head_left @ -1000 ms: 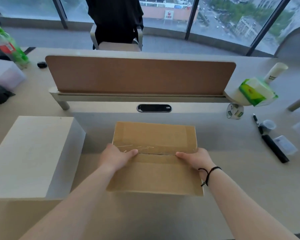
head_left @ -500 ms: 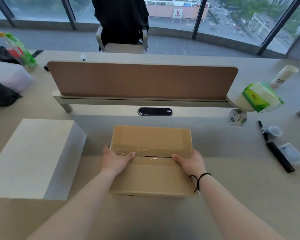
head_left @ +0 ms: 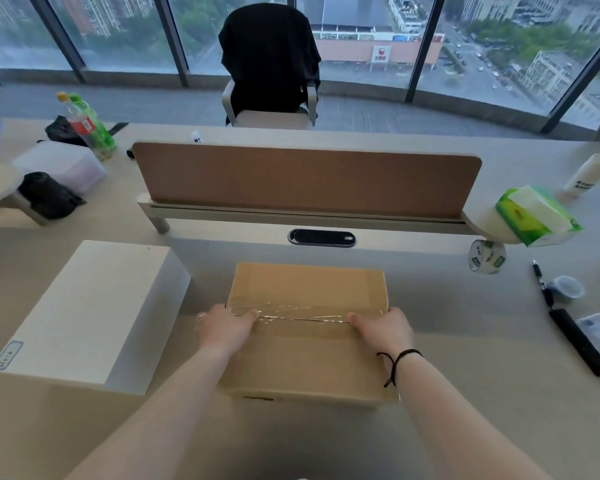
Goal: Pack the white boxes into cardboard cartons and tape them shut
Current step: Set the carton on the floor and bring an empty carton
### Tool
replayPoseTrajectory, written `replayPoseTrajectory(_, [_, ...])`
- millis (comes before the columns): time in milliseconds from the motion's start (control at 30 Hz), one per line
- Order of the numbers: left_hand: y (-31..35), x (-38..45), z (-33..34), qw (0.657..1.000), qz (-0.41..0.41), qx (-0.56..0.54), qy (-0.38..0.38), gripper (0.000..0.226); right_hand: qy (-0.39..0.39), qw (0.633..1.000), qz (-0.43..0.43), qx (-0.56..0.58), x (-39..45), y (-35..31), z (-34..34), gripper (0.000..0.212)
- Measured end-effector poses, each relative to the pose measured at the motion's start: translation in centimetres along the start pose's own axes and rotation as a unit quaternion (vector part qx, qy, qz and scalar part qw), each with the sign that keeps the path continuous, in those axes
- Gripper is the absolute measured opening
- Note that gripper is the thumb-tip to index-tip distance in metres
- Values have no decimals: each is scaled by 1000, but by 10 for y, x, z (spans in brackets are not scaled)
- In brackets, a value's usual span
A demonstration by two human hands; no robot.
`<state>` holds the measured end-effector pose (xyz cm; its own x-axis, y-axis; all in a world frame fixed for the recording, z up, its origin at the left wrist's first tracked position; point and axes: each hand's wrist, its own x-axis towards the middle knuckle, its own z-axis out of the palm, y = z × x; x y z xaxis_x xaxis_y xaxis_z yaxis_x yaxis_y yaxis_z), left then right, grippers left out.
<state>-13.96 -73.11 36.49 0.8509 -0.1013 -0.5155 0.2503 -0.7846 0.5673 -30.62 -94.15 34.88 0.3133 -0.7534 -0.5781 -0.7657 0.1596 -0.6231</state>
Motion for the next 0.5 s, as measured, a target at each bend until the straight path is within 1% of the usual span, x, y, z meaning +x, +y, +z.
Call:
replayPoseTrajectory(133, [0,-2,-4,1000,1,-15,-10,83,-23,1000,-7,19,-5,-11,-3,76])
replayPoseTrajectory(167, [2,-2,-6,999,2,-30,-10,76,-23,999,-16,21,-6,-13,-5,75])
replayPoseTrajectory(233, [12,-11,-9,997,18,-76,-10,37,-20,999,-39,21,-9,-19,-10,70])
replayPoseTrajectory(267, [14,-12,-11,995,19,-99,-11,23,-20,998,-53,22,-11,-21,-13,67])
replayPoseTrajectory(300, [14,-12,-13,993,25,-118,-13,19,-17,997,-66,25,-14,-23,-16,65])
replayPoseTrajectory(400, [11,-11,-24,988,36,-147,-20,22,-12,996,-84,28,-24,-30,-30,67])
replayPoseTrajectory(500, [10,-14,-38,990,42,-134,-30,24,-25,994,-107,22,-32,-34,-45,44])
